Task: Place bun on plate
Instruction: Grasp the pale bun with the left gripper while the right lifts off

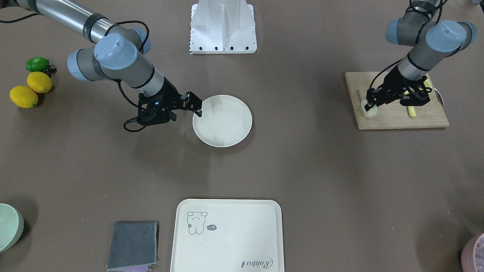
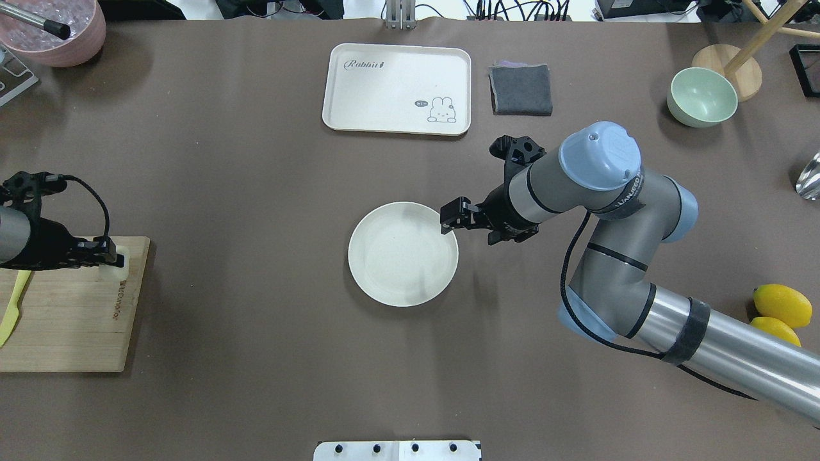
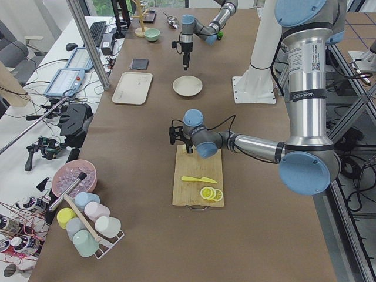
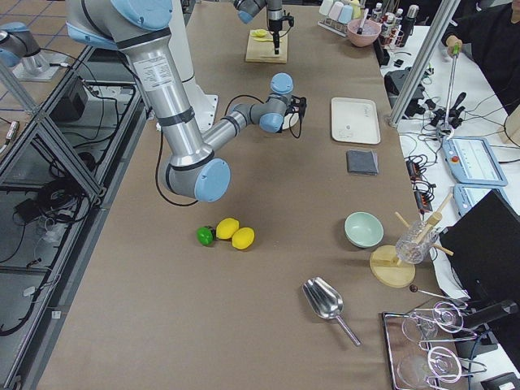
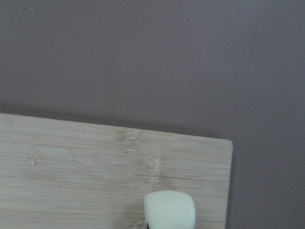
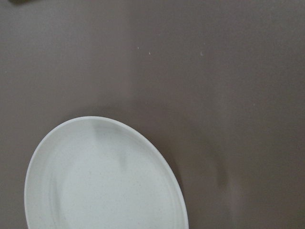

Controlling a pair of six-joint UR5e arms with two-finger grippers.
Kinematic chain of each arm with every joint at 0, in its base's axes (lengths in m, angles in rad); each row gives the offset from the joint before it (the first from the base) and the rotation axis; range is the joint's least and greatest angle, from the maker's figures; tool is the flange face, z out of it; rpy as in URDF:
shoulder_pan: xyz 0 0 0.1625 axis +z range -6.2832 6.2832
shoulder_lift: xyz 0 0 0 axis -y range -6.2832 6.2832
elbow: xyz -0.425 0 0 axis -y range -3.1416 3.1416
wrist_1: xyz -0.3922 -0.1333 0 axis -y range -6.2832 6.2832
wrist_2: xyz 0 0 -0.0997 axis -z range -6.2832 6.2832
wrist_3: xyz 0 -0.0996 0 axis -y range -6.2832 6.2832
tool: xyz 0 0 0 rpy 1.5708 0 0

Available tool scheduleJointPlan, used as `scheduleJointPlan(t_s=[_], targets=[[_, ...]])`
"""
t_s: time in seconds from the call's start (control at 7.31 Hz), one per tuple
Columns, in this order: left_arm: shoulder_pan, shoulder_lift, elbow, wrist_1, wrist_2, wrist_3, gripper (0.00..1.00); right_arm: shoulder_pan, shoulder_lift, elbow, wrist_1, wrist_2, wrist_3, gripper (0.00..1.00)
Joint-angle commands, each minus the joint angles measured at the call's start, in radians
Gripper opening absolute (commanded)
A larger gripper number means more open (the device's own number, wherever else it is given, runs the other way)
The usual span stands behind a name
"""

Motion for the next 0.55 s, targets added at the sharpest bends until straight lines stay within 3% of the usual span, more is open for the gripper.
scheduleJointPlan(t_s=[0.0, 0.27, 0.41], targets=[[0.002, -0.216, -0.042, 0.201, -0.002, -0.1, 0.25, 0.081, -0.045, 0.009, -0.001, 0.073, -0.014, 0.99], [0.065, -0.418, -0.032, 0.338, 0.017, -0.21, 0.26, 0.189, -0.126, 0.01, 0.0, 0.161, -0.162, 0.99], [0.135, -0.497, -0.021, 0.398, 0.101, -0.24, 0.27, 0.208, -0.166, 0.009, 0.0, 0.158, -0.215, 0.99]])
